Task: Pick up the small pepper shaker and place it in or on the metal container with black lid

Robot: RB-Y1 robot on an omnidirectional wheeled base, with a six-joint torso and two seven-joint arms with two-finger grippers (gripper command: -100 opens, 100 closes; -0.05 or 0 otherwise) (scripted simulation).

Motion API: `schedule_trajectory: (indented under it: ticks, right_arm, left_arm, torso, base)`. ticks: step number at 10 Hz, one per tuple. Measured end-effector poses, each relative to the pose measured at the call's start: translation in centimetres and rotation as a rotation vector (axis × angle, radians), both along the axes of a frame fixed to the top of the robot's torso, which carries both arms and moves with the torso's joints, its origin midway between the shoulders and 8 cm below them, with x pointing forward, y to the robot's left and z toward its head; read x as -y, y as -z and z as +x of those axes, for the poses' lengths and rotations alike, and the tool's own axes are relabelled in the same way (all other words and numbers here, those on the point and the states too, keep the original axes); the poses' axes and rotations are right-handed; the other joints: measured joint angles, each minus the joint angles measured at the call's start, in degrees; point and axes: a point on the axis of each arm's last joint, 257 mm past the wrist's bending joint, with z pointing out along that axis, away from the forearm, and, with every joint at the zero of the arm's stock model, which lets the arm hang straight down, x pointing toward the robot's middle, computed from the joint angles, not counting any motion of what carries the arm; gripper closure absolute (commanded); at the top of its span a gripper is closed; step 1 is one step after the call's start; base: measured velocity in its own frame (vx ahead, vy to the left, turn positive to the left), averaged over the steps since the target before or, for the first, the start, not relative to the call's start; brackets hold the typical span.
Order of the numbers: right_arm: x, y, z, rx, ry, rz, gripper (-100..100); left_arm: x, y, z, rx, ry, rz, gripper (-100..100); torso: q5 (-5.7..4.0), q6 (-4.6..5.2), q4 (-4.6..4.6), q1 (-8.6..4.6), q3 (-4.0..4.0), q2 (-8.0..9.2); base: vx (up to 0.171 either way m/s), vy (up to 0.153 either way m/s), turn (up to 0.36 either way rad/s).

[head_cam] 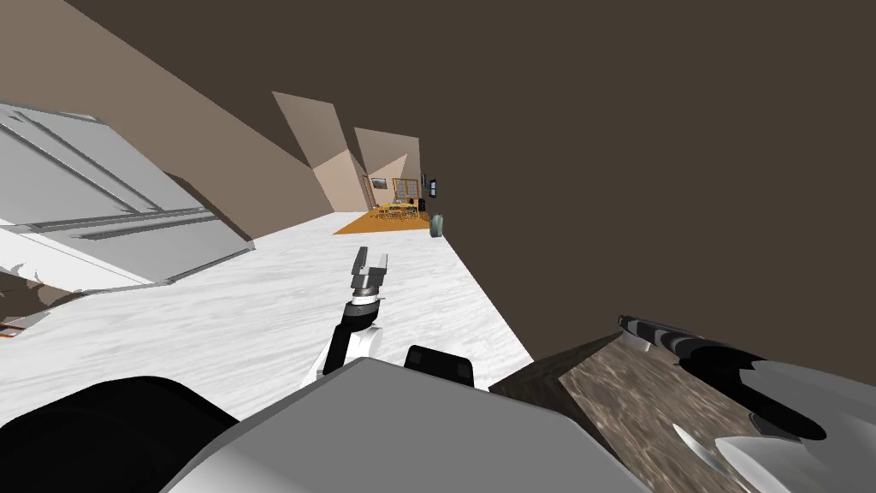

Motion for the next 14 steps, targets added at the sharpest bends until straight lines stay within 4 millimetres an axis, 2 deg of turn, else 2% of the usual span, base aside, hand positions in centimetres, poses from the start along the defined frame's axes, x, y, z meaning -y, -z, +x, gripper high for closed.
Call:
schedule_trajectory:
  ticks: [10, 14]
  right_arm:
    - [5.0, -2.2, -2.9, -0.031, 0.195, -0.021, 100]
    - [8.1, -3.9, -5.2, -0.024, 0.307, -0.042, 100]
  left_arm:
    - [0.0, 0.0, 0.0, 0.0, 0.0, 0.0, 0]
    - [0.0, 0.0, 0.0, 0.0, 0.0, 0.0, 0]
  torso:
    - [0.05, 0.13, 0.06, -0.09, 0.11, 0.16]
    - [0.02, 0.17, 0.08, -0.25, 0.16, 0.25]
  base:
    - [-0.098, -0.07, 0.127]
    - [-0.131, -0.111, 0.132]
